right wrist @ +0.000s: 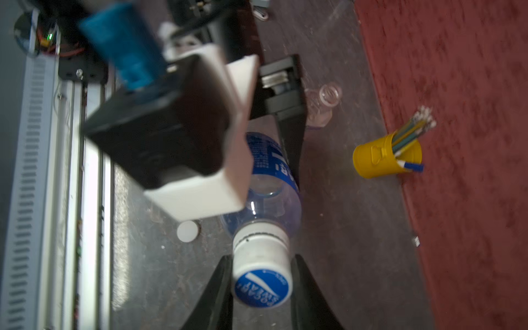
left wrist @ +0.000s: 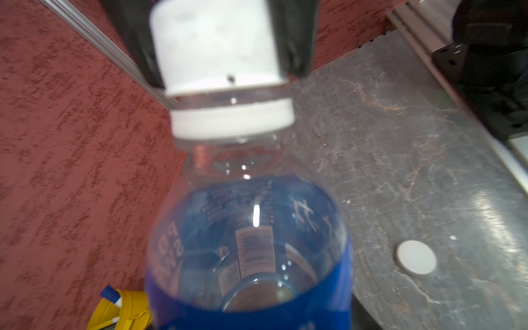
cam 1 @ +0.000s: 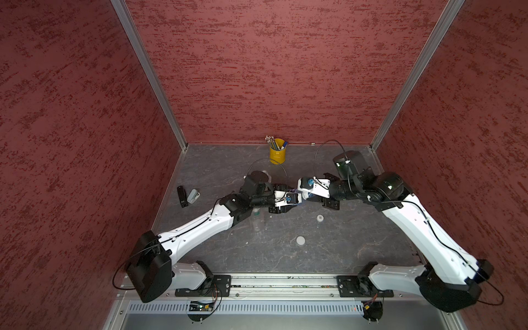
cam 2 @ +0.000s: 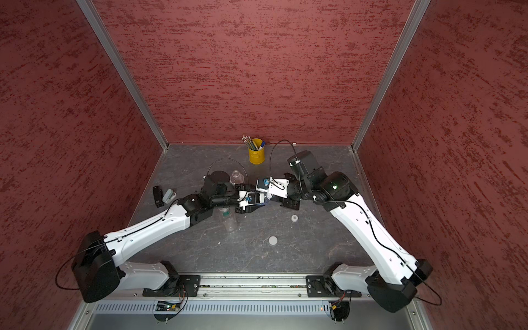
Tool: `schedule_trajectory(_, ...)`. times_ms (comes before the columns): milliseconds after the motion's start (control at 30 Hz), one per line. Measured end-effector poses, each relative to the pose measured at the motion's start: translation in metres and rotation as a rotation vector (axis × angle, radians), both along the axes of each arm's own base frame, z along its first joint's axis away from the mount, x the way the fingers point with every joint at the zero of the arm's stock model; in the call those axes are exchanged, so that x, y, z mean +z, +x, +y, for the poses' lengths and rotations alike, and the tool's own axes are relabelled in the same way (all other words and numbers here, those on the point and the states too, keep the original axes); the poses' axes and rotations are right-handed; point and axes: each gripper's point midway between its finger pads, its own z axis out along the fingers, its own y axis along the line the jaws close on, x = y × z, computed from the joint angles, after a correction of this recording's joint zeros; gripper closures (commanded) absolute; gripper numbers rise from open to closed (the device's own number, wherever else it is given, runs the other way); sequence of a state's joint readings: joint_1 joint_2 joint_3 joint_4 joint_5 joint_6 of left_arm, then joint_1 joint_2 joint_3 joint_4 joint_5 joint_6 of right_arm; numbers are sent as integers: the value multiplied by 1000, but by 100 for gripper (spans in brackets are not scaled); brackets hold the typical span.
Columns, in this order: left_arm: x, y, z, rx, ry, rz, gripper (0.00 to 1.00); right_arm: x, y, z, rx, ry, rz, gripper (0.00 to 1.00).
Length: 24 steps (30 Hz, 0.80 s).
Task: Screw on the bottle caps
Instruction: Screw the bottle cap onto the plastic bottle.
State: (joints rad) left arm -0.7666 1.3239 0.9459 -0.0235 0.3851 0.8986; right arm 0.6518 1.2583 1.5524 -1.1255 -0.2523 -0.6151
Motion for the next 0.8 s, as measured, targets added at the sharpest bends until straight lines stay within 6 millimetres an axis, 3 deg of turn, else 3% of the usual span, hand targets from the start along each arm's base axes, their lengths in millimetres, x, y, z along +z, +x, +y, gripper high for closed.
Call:
schedule_trajectory(133, -2, 10, -1, 81, 11, -116, 47, -7, 7, -5, -444, 212, 287, 76)
schedule_trajectory(233, -1, 13, -4, 120, 8, -201, 47, -10, 4, -7, -725, 463, 505, 87)
schedule_trajectory(300, 0, 14, -4, 139, 6, -246, 47, -13, 3, -8, -879, 655, 646, 86)
schedule_trajectory(367, -1, 16, -4, 154, 13, -281, 47, -17, 5, -9, -1013, 804, 788, 71)
schedule_trajectory(567, 5, 24, -4, 196, 5, -340, 47, -15, 18, -2, -1242, 1012, 1051, 53)
schedule_trajectory(700, 14, 19, -10, 179, -25, -361, 47, -13, 23, -6, -1302, 1072, 1079, 41)
schedule_trajectory(800, 12, 17, -11, 171, -20, -355, 47, -3, 24, -13, -1298, 1091, 1018, 25)
